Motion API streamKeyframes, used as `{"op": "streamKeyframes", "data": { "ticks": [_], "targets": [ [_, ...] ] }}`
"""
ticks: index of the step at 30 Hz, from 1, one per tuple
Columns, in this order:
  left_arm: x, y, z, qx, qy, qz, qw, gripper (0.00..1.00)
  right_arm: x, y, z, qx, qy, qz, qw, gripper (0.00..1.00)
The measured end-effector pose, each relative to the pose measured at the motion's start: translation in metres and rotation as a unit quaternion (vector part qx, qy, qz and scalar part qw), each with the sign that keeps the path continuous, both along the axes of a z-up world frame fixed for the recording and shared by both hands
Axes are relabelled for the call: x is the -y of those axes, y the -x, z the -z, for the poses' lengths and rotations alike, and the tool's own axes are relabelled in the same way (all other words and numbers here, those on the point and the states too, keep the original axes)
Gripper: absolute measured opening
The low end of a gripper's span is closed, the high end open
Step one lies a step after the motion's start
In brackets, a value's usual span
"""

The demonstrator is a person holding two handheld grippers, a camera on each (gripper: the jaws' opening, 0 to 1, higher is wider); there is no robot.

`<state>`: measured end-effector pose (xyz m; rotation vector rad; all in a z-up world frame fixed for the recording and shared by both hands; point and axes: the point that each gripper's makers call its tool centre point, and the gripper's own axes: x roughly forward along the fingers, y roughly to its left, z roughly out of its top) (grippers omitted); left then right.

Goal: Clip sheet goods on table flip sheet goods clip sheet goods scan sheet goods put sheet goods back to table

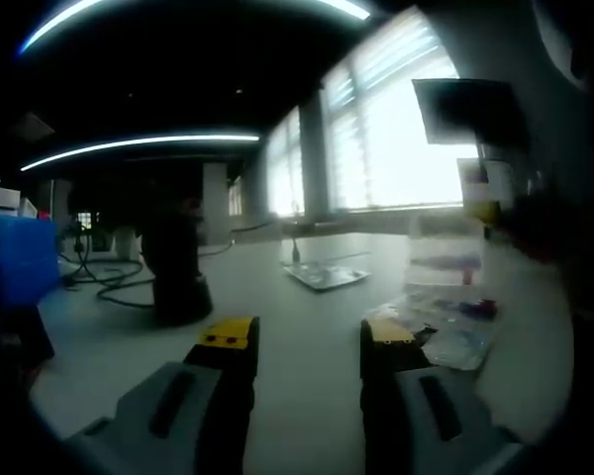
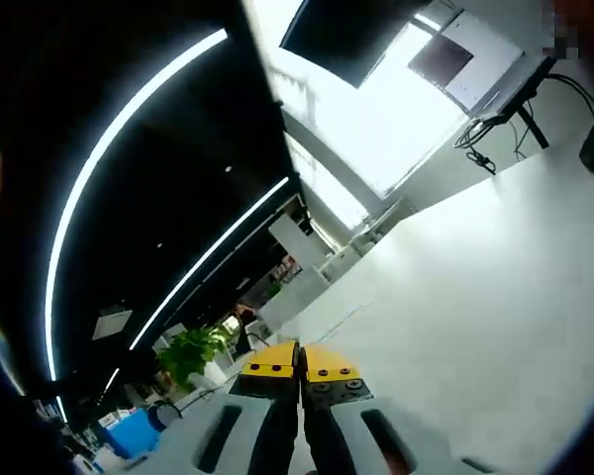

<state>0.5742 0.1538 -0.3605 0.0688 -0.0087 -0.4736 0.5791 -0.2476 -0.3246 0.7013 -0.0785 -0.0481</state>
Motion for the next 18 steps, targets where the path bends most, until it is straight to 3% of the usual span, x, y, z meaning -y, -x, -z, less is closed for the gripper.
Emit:
{"op": "streamKeyframes", "data": {
  "ticks": [5, 12, 18],
  "targets": [
    [0.0, 0.0, 0.0, 0.0, 0.001, 0.0, 1.0, 0.33, 0.016, 0.012, 0.009, -0.014, 0.006, 0.038, 0.9992, 0.0],
    [0.0, 0.0, 0.0, 0.001, 0.001, 0.0, 1.0, 0.33, 0.013, 0.021, 0.028, -0.037, 0.005, 0.039, 0.9985, 0.0],
    [0.0, 0.0, 0.0, 0.001, -0.001, 0.0, 1.0, 0.33, 0.02, 0.032, 0.037, -0.052, -0.009, 0.07, 0.9962, 0.0]
  ]
}}
